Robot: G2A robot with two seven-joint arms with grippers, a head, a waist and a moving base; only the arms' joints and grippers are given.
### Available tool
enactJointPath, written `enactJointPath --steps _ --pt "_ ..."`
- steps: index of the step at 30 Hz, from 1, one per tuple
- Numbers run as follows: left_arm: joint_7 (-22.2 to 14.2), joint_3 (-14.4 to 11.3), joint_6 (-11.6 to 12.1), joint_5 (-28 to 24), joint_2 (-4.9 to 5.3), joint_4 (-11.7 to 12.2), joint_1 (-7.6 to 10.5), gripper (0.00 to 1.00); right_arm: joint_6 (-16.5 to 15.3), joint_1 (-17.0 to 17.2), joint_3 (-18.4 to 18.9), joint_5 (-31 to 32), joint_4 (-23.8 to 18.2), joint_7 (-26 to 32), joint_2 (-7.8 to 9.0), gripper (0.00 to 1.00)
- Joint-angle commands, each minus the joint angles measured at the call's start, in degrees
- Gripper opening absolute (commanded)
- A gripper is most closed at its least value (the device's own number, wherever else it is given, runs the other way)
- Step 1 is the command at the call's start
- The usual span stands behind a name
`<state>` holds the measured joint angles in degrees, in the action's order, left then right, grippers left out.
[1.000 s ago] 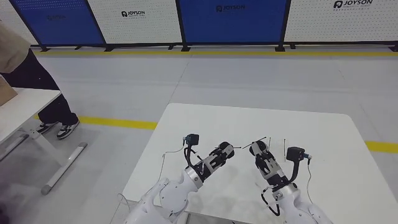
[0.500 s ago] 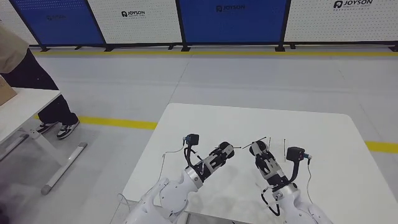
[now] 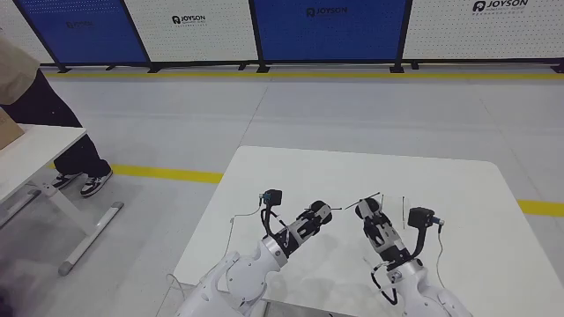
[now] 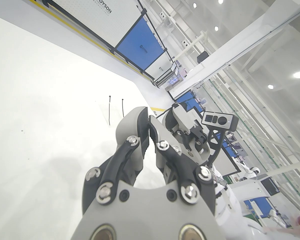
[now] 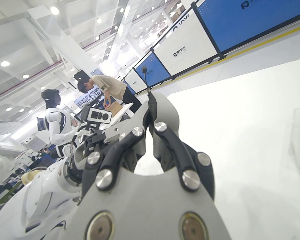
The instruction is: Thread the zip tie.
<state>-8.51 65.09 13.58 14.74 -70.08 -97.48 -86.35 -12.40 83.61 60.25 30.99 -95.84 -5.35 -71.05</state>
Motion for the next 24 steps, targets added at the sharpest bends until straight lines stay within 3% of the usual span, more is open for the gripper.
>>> enactJointPath --steps 1,24 --pt "0.0 0.0 0.0 0.0 0.0 0.0 0.0 0.0 -0.3 0.0 0.0 -0.4 0.1 0.1 -0.1 0.0" --pt "0.0 0.0 0.0 0.0 0.0 0.0 0.0 0.0 0.5 -2.1 -0.8 -0.2 2.4 2.6 -1.36 0.0"
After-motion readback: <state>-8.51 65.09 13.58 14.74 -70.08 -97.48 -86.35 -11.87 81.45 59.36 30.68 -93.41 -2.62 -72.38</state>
